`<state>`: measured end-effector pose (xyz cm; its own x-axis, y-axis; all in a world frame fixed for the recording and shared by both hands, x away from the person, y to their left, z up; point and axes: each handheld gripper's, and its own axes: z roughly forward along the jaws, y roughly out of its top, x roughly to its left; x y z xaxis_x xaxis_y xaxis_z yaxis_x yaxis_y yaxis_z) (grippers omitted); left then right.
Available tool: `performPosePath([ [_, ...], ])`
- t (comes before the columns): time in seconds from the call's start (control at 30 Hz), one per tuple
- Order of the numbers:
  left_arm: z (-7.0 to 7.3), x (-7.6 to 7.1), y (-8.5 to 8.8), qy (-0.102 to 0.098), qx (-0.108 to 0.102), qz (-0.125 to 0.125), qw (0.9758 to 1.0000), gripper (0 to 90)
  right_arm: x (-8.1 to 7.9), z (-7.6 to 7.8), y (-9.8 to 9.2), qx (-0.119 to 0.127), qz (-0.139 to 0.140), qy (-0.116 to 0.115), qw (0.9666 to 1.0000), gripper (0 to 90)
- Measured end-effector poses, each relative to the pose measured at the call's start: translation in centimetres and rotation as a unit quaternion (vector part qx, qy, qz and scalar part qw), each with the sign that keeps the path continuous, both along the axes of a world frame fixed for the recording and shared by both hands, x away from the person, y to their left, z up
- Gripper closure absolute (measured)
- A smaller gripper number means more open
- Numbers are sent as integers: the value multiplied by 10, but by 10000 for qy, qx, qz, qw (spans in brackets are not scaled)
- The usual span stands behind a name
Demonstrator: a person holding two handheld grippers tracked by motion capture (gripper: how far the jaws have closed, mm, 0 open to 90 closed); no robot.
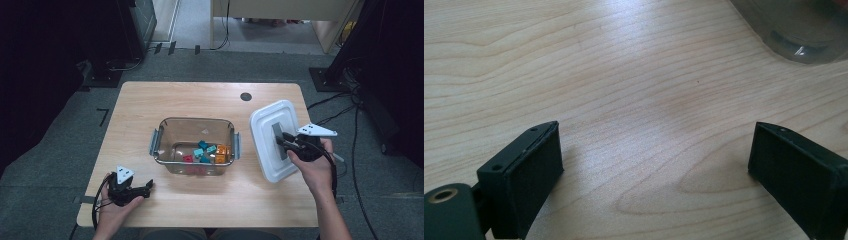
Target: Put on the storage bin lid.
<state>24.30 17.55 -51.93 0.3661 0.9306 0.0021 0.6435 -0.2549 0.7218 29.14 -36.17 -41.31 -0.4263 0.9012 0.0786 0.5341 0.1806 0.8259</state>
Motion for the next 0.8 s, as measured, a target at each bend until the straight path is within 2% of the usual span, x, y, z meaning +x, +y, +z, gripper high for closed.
performPosePath([
  [0.17, 0, 0, 0, -4, -5, 6, 10000, 70, 5, 15, 18, -8, 417, -151, 9990, 683],
  [0.3, 0, 0, 0, -13, -9, 12, 10000, 70, 10, 25, 37, 32, 815, -265, 9963, 682],
  [0.4, 0, 0, 0, -5, 3, 1, 10000, 70, 13, 34, 56, -31, 1177, -333, 9925, 682],
  [0.5, 0, 0, 0, -7, 2, 2, 10000, 70, 18, 41, 77, -155, 1541, -381, 9872, 682],
  [0.6, 0, 0, 0, -3, 3, 1, 10000, 70, 22, 45, 97, -176, 1873, -369, 9814, 682],
  [0.7, 0, 0, 0, -4, -1, 2, 10000, 70, 27, 46, 115, -266, 2095, -325, 9769, 683],
  [0.8, 0, 0, 0, -7, 0, 1, 10000, 70, 33, 43, 129, -321, 2211, -236, 9744, 682],
])
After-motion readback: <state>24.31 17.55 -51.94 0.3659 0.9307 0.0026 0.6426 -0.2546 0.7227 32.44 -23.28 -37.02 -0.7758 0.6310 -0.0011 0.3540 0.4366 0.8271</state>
